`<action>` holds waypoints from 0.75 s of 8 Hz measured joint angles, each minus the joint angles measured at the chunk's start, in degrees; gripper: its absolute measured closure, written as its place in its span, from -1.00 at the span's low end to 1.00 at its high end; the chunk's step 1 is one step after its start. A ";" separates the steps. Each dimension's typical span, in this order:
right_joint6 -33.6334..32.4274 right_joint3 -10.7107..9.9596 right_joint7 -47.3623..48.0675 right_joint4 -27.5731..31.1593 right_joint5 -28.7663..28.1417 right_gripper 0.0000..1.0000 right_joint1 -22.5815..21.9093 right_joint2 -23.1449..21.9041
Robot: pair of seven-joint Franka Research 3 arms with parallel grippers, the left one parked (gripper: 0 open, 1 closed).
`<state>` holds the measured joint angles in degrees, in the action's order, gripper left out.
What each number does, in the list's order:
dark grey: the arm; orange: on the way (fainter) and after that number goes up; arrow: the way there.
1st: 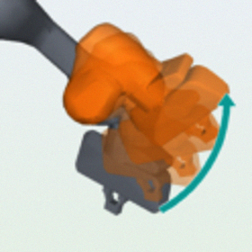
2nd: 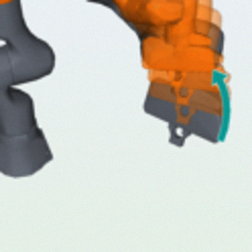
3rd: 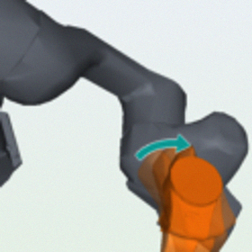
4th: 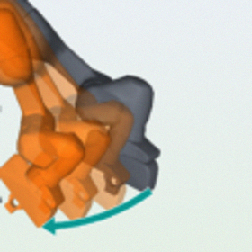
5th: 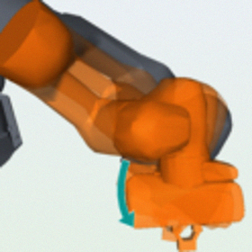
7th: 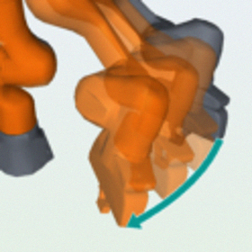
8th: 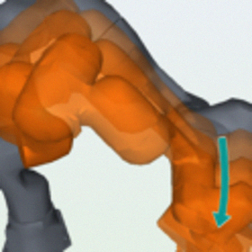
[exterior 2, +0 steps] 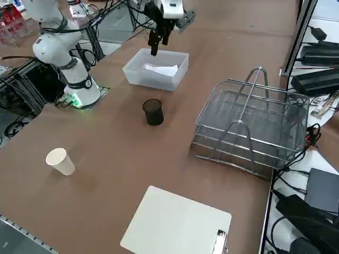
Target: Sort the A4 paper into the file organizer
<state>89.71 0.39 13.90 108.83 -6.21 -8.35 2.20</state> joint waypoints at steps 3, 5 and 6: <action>4.38 0.03 2.32 9.88 -3.22 -0.99 -3.72 0.31; 7.20 0.05 3.14 14.98 -5.13 -0.95 -5.71 1.26; 8.13 0.05 3.47 15.82 -6.27 -0.94 -6.37 2.32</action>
<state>97.84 0.43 17.37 124.65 -12.48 -14.72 4.52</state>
